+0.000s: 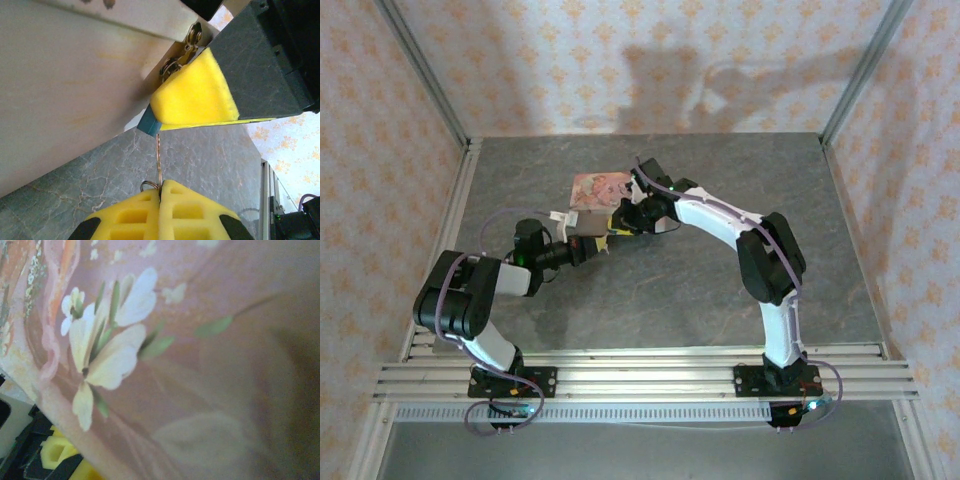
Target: Unlock a padlock with a key
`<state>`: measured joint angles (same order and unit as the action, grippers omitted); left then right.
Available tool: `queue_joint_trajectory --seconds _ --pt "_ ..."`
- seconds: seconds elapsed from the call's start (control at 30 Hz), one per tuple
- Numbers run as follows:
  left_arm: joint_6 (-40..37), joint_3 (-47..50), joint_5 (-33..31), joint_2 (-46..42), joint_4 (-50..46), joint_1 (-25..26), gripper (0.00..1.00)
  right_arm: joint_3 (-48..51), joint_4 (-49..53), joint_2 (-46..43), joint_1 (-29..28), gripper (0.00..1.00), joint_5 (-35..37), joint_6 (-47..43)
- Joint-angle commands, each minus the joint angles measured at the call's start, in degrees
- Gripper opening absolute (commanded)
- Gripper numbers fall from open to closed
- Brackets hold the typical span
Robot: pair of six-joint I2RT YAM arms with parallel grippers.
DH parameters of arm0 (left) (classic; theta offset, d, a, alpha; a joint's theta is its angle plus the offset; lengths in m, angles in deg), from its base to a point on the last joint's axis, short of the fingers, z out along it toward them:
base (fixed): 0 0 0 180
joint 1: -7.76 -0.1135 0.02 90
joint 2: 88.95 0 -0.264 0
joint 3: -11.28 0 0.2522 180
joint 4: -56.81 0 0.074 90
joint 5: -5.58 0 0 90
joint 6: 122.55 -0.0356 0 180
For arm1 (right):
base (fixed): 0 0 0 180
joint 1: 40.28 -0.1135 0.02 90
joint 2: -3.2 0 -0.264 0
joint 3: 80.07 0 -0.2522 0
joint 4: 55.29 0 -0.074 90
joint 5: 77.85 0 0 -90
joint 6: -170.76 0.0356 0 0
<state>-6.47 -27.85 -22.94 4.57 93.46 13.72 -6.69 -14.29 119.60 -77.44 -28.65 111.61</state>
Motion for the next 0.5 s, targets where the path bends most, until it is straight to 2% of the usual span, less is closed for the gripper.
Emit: queue_joint_trajectory --seconds 0.0,0.47 --pt "-1.20 -1.00 2.07 0.78 2.15 -0.33 0.00 0.35 -2.76 -3.34 0.65 0.00 -3.59 1.18" --pt "-1.55 -1.71 3.18 1.51 3.21 -0.33 0.00 0.71 -3.80 -3.88 1.30 0.00 -7.07 2.73"
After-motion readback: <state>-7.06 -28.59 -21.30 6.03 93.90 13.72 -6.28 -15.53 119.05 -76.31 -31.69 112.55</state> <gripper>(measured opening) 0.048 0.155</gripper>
